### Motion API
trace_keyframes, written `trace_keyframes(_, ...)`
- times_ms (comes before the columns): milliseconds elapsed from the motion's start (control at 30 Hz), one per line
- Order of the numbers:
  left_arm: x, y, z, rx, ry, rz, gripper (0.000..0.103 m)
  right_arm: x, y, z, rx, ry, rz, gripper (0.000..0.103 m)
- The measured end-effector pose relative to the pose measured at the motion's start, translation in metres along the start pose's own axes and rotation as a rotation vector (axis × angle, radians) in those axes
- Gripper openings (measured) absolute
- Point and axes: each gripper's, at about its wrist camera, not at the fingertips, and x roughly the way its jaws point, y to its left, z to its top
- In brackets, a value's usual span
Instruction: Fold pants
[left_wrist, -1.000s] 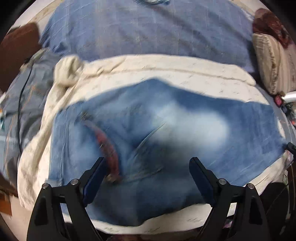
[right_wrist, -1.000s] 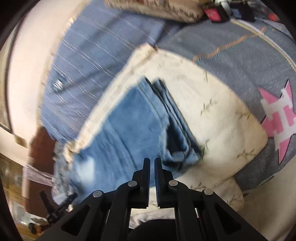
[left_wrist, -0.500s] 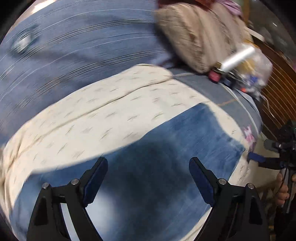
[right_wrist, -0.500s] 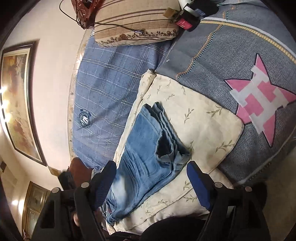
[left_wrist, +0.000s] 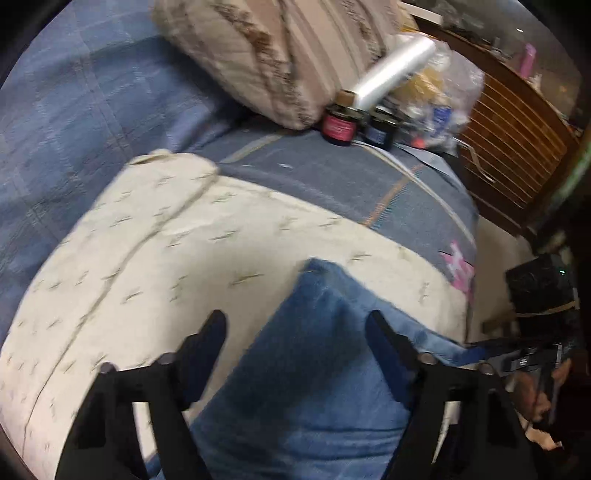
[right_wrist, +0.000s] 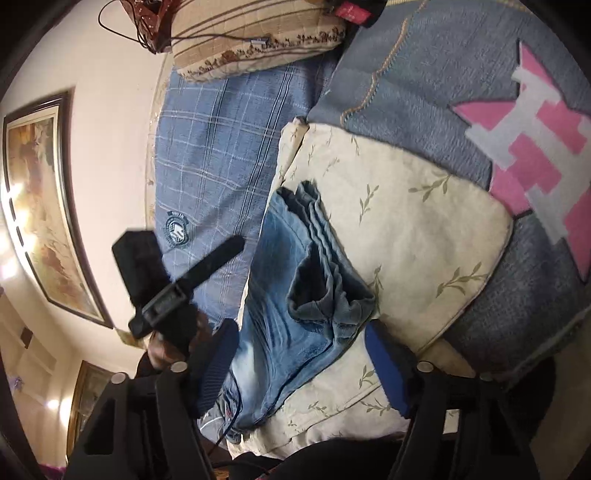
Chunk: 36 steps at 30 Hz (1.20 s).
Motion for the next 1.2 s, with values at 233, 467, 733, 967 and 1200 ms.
trace_keyframes(233,0.027,-0.017,0.008,0.127,0.085,-0.060,0.064,0.004,0.000,-0.002,-0.066,-0.016,0.005,0.066)
trace_keyframes(467,0.047,-0.004,0.017,0.096,0.150,-0.110,0.064,0.002,0.000,-0.004,-0.072,-0.045,-0.021,0.061)
trace_keyframes(733,0.056,-0.010,0.016,0.167,0.158,-0.144,0.042,0.009,0.009,0.004,-0.070,-0.052,-0.153,0.033)
trace_keyframes(967,0.042,-0.001,0.012,0.140,0.087,-0.162,0.015,0.007,0.026,0.004,-0.102,-0.054,-0.173,0.032)
trace_keyframes(1200,-0.009,0.009,0.003,0.075,-0.072,-0.228,0.014,0.003,0.084,-0.005,-0.225,-0.071,-0.140,0.032)
